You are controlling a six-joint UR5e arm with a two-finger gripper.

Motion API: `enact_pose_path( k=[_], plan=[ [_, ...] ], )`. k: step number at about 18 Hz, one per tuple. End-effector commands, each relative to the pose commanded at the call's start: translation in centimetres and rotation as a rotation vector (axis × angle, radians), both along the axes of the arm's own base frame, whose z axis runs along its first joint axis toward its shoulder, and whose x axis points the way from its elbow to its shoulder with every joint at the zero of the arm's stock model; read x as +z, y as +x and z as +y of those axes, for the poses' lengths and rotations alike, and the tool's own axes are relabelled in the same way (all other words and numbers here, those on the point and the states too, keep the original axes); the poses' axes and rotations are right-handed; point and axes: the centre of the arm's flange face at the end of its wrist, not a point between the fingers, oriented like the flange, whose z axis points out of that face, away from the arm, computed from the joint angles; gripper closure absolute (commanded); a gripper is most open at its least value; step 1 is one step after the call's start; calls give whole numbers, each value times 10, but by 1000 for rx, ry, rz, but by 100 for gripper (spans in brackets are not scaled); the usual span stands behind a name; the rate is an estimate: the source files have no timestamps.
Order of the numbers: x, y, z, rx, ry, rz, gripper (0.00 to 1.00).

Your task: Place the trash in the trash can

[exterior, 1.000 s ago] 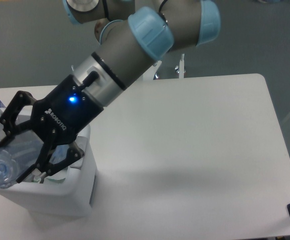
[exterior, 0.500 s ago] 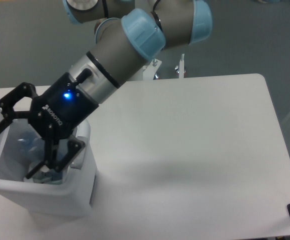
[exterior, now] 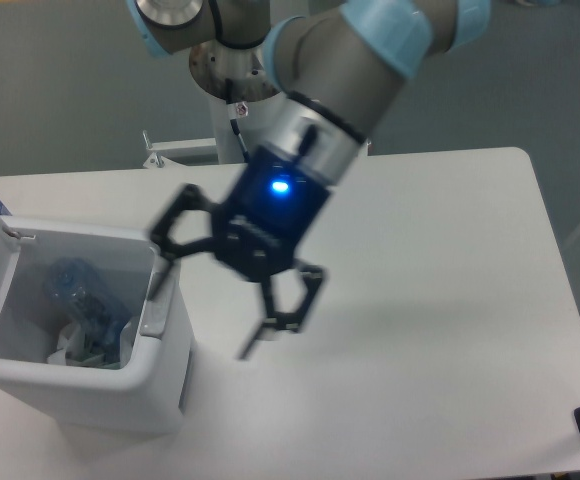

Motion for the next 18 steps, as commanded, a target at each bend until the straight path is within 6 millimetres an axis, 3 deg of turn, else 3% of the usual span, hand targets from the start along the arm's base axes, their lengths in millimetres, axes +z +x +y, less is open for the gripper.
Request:
enact_pose_path(
  k=[3,6,9,12,14,18],
  plan=[
    [-39,-25,-17,2,-158,185,0],
    [-108,-79,-65,45,-401,276,0],
    [-148,-98,-103,44,-591,284,0],
    [-166,-110,-100,32,-708,315,0],
    [-169,-103,-84,17,-757,350,0],
    [-172,-99,-82,4,-776,359,0]
  ],
)
